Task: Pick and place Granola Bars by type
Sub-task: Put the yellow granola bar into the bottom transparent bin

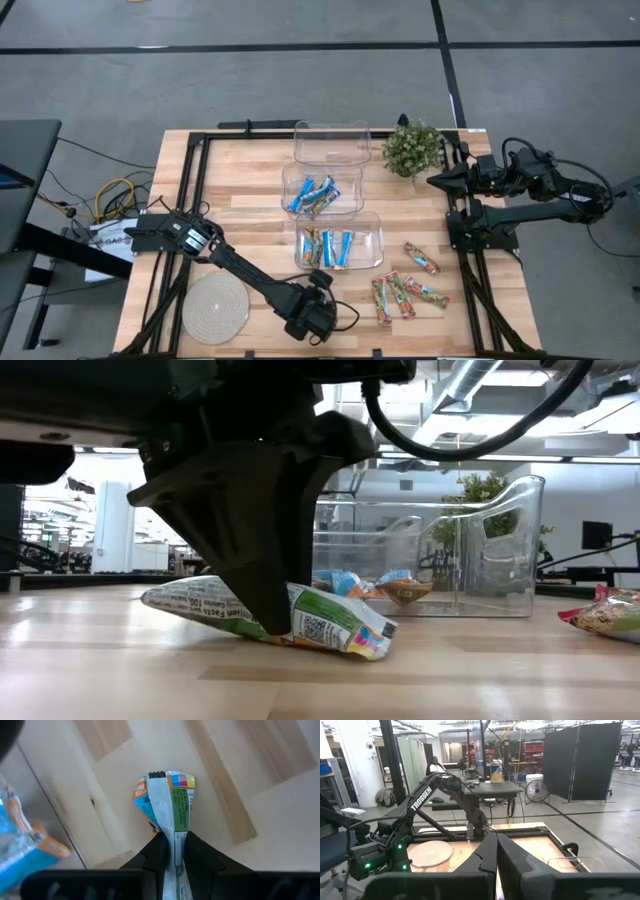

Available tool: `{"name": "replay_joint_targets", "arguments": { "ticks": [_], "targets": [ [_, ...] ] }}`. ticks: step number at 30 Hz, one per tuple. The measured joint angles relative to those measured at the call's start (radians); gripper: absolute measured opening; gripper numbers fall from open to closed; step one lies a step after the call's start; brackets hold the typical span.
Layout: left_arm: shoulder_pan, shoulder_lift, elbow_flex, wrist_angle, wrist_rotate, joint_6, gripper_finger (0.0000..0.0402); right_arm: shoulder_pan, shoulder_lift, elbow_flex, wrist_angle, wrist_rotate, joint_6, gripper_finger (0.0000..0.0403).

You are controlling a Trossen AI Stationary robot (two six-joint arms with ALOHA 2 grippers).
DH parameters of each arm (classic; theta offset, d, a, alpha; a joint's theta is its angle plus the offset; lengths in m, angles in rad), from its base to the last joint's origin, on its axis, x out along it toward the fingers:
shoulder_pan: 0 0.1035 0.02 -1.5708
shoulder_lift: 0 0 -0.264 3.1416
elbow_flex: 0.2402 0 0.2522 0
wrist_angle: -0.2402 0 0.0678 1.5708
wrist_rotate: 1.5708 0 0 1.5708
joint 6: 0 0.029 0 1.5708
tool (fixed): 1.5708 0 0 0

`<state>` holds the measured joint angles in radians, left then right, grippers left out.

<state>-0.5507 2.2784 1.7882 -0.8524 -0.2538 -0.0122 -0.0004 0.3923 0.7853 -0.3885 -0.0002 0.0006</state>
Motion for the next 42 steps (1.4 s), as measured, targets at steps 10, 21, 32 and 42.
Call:
{"name": "replay_joint_targets", "arguments": {
  "ticks": [10,21,32,42],
  "targets": [
    [0.004,-0.001,0.001,0.028,0.064,-0.358,0.0045,0.0,0.0,0.0,0.0,0.0,0.0,0.0],
    [0.005,0.0,0.0,0.085,0.103,-0.45,0.0045,0.0,0.0,0.0,0.0,0.0,0.0,0.0],
    [0.01,0.007,0.07,-0.02,0.03,-0.418,0.0045,0.0,0.0,0.0,0.0,0.0,0.0,0.0],
    [0.018,0.005,0.249,-0.139,0.042,-0.517,0.0045,0.0,0.0,0.0,0.0,0.0,0.0,0.0]
  ]
}}
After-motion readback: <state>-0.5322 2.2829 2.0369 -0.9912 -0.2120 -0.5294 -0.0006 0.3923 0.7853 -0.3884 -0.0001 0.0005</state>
